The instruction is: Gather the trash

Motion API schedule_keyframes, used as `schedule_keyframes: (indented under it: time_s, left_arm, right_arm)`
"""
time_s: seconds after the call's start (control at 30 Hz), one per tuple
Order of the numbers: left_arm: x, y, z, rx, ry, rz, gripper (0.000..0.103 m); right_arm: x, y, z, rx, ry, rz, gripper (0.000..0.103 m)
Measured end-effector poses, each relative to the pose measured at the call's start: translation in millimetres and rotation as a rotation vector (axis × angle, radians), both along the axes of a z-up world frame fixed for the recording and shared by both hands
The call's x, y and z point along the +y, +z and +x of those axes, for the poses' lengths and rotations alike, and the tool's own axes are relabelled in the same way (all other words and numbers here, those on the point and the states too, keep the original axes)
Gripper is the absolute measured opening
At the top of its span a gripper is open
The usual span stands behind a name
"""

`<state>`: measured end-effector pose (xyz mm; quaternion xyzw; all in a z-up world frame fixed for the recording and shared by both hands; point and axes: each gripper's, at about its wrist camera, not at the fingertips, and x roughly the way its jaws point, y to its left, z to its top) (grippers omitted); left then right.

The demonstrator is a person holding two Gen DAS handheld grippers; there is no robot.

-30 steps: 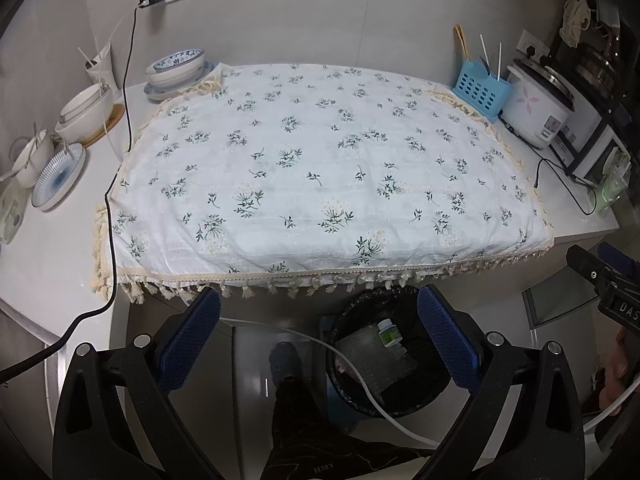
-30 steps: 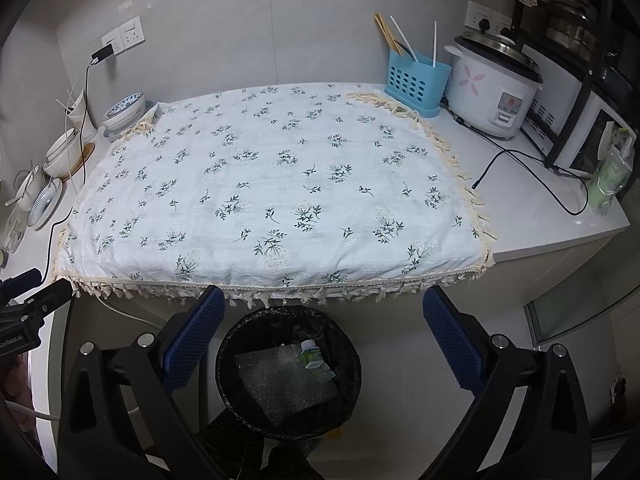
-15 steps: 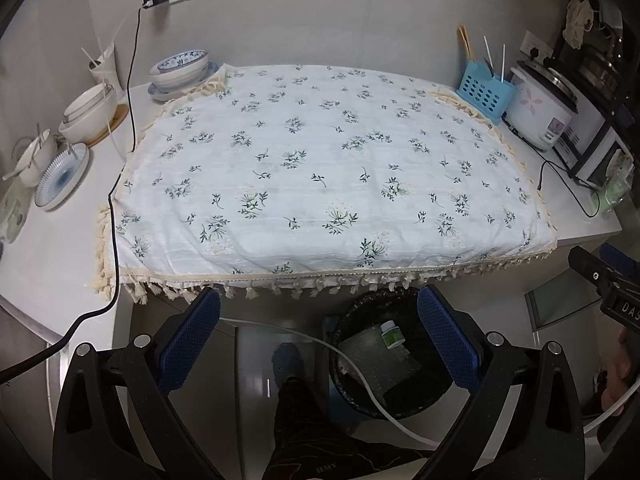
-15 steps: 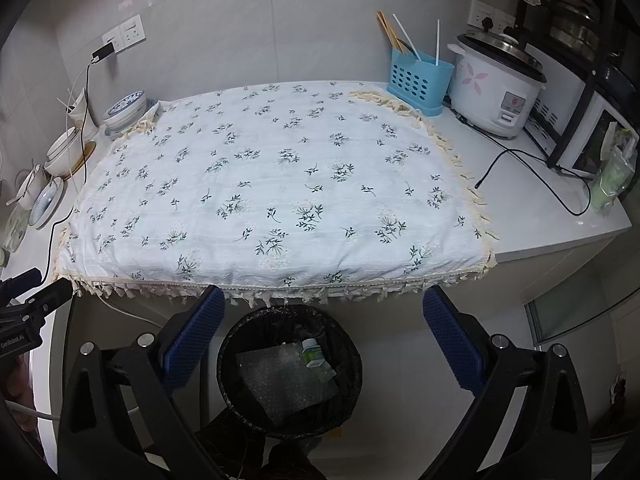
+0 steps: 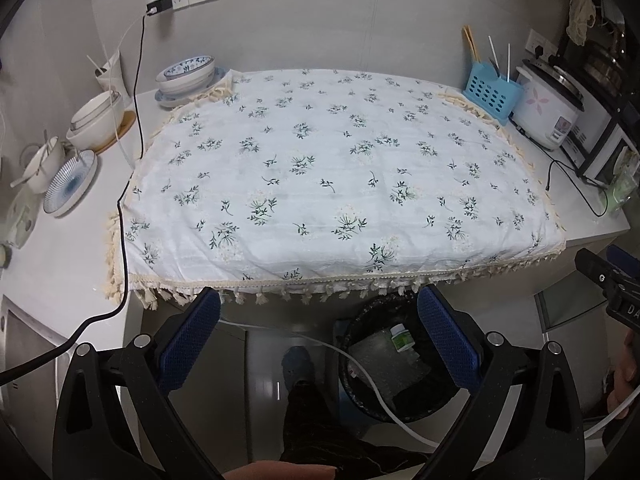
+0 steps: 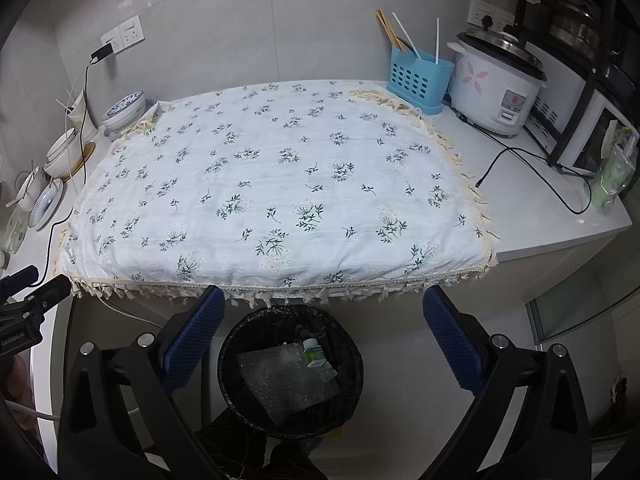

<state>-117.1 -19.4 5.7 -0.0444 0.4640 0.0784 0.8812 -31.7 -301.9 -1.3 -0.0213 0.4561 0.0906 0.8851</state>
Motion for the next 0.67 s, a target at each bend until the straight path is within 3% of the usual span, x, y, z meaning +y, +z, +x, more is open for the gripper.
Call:
schedule_keyframes:
  time_s: [0.67]
  left_arm:
    - [0.0,-3.2,1.8,0.004,0.009,0.006,0.097]
  right_arm:
    - [0.1,-1.2,2.0,0.003,-0.002,0.001,0.095]
